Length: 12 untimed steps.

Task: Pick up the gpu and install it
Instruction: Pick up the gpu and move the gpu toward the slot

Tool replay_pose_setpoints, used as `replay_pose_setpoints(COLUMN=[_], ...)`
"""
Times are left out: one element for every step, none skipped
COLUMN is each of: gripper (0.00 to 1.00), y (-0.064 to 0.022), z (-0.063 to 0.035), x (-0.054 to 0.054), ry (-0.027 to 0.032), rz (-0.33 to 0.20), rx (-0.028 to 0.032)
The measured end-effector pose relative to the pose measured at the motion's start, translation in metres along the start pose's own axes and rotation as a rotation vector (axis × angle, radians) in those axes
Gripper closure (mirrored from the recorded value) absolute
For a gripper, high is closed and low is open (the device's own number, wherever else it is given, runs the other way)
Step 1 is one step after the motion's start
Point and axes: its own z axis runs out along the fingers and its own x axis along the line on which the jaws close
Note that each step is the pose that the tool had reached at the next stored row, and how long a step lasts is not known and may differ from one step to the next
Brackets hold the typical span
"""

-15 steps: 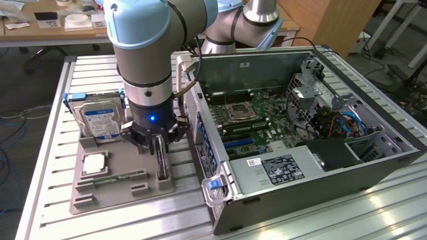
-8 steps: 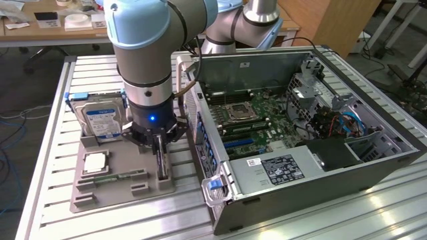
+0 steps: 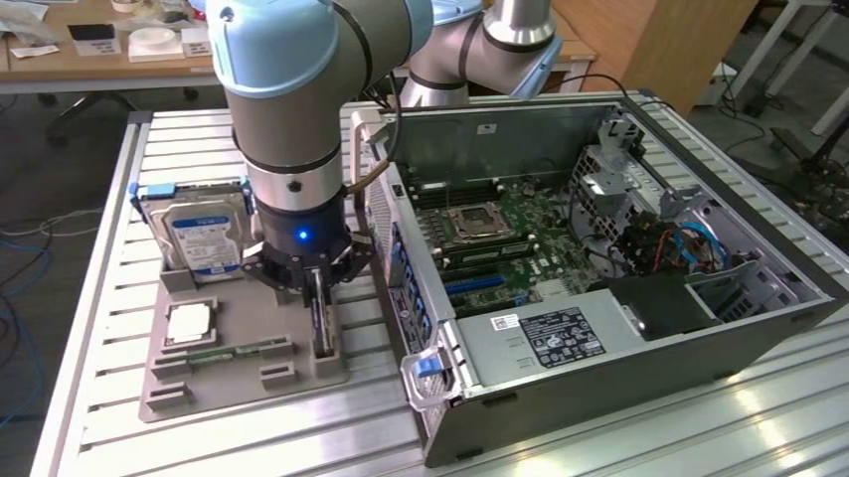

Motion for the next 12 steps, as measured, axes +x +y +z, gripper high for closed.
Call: replay_pose_setpoints(gripper=[0.73,0.73,0.73,0.73,0.73,0.73,0.73,0.73,0.73,0.73,0.73,0.73], y=[0.0,0.0,0.0,0.0,0.0,0.0,0.0,0.0,0.0,0.0,0.0,0.0], z=[0.0,0.0,0.0,0.0,0.0,0.0,0.0,0.0,0.0,0.0,0.0,0.0], x=[0.0,0.0,0.0,0.0001,0.0,0.0,0.0,0.0,0.0,0.0,0.0,0.0], ry=[0.0,0.0,0.0003,0.0006,0.001,0.0014,0.0016,0.0016,0.0016,0.0016,0.0016,0.0016], rz=[0.0,0.0,-0.005,-0.014,-0.023,-0.031,-0.035,-0.036,-0.036,-0.036,-0.036,-0.036], rx=[0.0,0.0,-0.0001,-0.0002,-0.0004,-0.0006,-0.0008,-0.0008,-0.0008,-0.0008,-0.0008,-0.0008])
